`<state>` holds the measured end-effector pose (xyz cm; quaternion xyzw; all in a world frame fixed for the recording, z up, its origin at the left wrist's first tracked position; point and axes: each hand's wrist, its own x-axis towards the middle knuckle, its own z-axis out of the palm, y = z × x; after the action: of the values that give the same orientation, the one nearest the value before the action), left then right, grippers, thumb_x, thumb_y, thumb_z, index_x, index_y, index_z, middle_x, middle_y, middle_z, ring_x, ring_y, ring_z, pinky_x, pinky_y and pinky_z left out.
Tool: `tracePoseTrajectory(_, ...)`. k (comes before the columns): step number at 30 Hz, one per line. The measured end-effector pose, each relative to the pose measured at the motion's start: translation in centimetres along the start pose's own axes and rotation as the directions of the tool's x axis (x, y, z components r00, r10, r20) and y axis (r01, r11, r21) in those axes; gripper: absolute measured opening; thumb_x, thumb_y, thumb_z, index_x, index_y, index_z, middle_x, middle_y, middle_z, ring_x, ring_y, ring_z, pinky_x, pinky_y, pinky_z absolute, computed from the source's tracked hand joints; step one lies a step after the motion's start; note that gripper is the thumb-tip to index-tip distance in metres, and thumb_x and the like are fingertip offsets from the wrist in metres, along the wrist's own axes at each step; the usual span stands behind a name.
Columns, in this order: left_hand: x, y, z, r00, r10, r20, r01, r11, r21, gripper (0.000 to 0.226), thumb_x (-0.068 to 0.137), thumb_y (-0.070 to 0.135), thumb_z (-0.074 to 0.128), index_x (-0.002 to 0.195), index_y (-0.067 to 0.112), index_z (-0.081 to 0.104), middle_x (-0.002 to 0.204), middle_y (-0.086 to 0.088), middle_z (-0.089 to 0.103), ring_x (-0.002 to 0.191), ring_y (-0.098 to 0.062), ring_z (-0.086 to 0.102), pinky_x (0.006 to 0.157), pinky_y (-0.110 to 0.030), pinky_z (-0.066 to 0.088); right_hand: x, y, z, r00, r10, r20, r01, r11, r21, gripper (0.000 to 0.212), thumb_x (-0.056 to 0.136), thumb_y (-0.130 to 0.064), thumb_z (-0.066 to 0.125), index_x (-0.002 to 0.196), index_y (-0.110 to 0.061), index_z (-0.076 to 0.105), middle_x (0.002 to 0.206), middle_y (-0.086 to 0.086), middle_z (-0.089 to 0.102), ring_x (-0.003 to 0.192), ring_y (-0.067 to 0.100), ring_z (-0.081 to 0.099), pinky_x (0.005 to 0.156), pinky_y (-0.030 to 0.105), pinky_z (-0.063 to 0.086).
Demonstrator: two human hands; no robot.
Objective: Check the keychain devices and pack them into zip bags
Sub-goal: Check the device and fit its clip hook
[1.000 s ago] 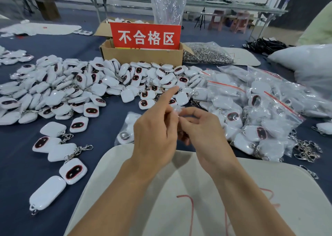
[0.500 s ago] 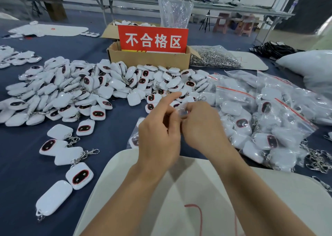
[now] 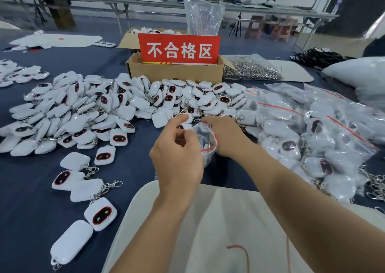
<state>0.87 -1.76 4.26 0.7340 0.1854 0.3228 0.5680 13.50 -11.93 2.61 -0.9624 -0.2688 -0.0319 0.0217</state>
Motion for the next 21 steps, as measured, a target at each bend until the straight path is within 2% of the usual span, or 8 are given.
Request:
tracePoseTrajectory(6,0.0,0.2,-0.1,1.000,-0.023,-0.010,0.022,0.999,-0.026,0.034,0.091,0.015,0.059,0.106,0.043,0.071,0.077,0.024,0.068,0.073,-0.003,0.063,0.064,-0.007,0.042,-3.5,0.0,1.7,0.980,0.093,-0.177,-0.060,0.982,0.179,0.016,0.095,-0.011,0.055,0.083,-0.020,0.049,0.094,0.010,0.062,0.090,0.035,0.061,0.071,0.040,0.050)
tracePoseTrajectory(9,-0.2,0.1,-0.2,1.000,-0.005,0.000,0.005,1.000,-0.015,0.031,0.090,0.018,0.059,0.103,0.043,0.072,0.076,0.023,0.068,0.075,-0.001,0.063,0.068,-0.007,0.043,-7.3,0.3,0.7,0.900,0.350,-0.261,-0.215,0.876,0.433,0.029,0.099,-0.013,0.049,0.070,-0.012,0.041,0.072,0.006,0.056,0.075,0.031,0.052,0.065,0.043,0.036)
tracePoseTrajectory(12,-0.8,0.1,-0.1,0.983,0.181,0.011,-0.181,0.982,0.057,0.023,0.087,0.023,0.065,0.096,0.037,0.080,0.095,0.019,0.069,0.091,-0.004,0.061,0.082,-0.010,0.043,-10.8,-0.3,-1.0,0.749,0.608,-0.262,-0.250,0.626,0.739,0.029,0.095,-0.020,0.047,0.069,-0.009,0.053,0.062,0.001,0.060,0.059,0.015,0.049,0.056,0.027,0.037)
tracePoseTrajectory(13,-1.2,0.2,0.1,0.952,0.305,0.013,-0.305,0.946,0.110,0.020,0.086,0.022,0.067,0.096,0.030,0.083,0.105,0.014,0.069,0.099,-0.008,0.058,0.087,-0.010,0.042,-11.8,-0.6,-1.5,0.726,0.657,-0.202,-0.192,0.476,0.858,0.030,0.095,-0.020,0.048,0.069,-0.010,0.060,0.062,-0.002,0.064,0.054,0.013,0.049,0.052,0.023,0.037)
tracePoseTrajectory(15,-2.3,0.3,0.8,0.834,0.548,0.056,-0.549,0.817,0.177,0.022,0.085,0.017,0.068,0.101,0.020,0.083,0.112,0.003,0.069,0.105,-0.016,0.054,0.093,-0.020,0.043,-13.8,-1.1,-2.5,0.770,0.637,0.042,-0.082,0.033,0.996,0.039,0.098,-0.015,0.051,0.065,-0.016,0.071,0.061,0.003,0.067,0.051,0.016,0.049,0.051,0.025,0.036)
tracePoseTrajectory(17,-3.5,0.3,1.4,0.735,0.662,0.146,-0.677,0.728,0.111,0.028,0.086,0.015,0.066,0.109,0.017,0.081,0.111,0.000,0.070,0.103,-0.017,0.056,0.093,-0.028,0.047,-15.2,-1.2,-3.0,0.872,0.431,0.233,-0.100,-0.309,0.946,0.033,0.095,-0.013,0.053,0.070,-0.013,0.074,0.065,0.014,0.062,0.055,0.022,0.050,0.054,0.033,0.034)
tracePoseTrajectory(19,-4.4,0.5,1.5,0.737,0.610,0.291,-0.635,0.773,-0.011,0.038,0.091,0.021,0.062,0.127,0.021,0.074,0.117,0.005,0.069,0.108,-0.011,0.059,0.099,-0.022,0.045,-16.0,-0.9,-3.0,0.926,0.233,0.296,-0.168,-0.448,0.878,0.023,0.088,-0.018,0.054,0.075,-0.007,0.067,0.064,0.012,0.053,0.057,0.022,0.045,0.057,0.034,0.033)
tracePoseTrajectory(21,-4.7,0.7,1.4,0.789,0.435,0.434,-0.436,0.894,-0.105,0.048,0.092,0.033,0.060,0.140,0.037,0.062,0.120,0.019,0.068,0.111,-0.001,0.061,0.097,-0.009,0.040,-16.0,-0.5,-3.0,0.935,0.170,0.311,-0.184,-0.518,0.836,0.019,0.086,-0.019,0.055,0.073,-0.007,0.063,0.061,0.009,0.047,0.054,0.021,0.041,0.054,0.031,0.035)
